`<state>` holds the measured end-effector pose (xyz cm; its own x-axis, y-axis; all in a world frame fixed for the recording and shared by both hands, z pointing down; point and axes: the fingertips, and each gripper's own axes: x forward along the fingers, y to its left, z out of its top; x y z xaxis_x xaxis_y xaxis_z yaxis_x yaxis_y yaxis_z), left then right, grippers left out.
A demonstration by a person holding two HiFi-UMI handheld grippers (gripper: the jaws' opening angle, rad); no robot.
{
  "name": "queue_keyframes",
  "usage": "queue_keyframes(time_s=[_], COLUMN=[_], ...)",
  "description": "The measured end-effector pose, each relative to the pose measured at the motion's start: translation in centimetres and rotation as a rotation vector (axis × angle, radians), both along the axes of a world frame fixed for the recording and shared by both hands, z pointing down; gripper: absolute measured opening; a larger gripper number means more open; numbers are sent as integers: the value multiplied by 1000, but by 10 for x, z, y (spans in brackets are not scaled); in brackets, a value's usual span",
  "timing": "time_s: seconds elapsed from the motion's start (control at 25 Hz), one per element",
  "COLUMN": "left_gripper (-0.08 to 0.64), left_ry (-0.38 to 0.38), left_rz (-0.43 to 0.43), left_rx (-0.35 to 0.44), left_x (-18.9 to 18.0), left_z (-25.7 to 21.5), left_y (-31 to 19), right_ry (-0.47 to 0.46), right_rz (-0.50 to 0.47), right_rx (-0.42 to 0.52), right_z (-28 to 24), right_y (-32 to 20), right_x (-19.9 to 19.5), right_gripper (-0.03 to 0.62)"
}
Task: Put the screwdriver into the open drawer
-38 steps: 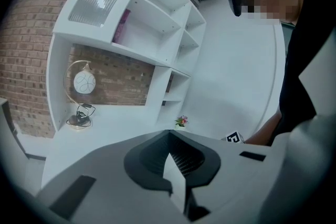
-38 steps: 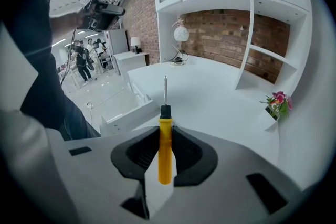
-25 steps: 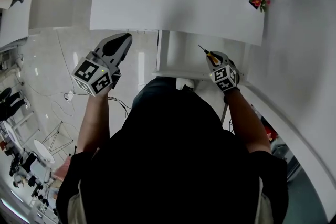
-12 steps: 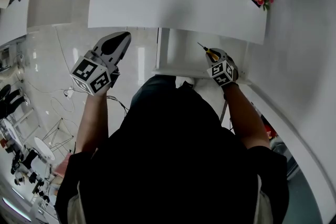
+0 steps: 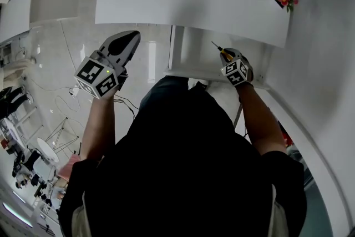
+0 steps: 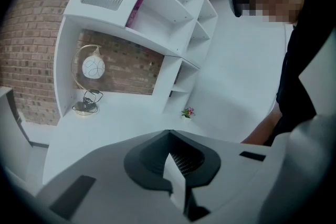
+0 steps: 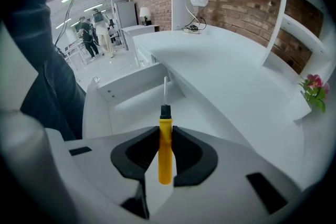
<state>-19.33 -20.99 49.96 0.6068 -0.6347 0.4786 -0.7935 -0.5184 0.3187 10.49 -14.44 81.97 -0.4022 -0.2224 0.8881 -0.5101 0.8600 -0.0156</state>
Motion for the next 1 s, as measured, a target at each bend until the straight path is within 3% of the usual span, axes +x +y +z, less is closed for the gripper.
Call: queue_keyframes(time_s=[1.0], left_gripper=[15], left_ry=[-5], left_rz=[4], left_rx=[-75], left_x=[-16], left_z=[41], left_y=[-10], right_ry=[33], right_rz=[1], right_rx=[-102], right_z=[67], right_y=[9], right_x=[-12], right_gripper=[83])
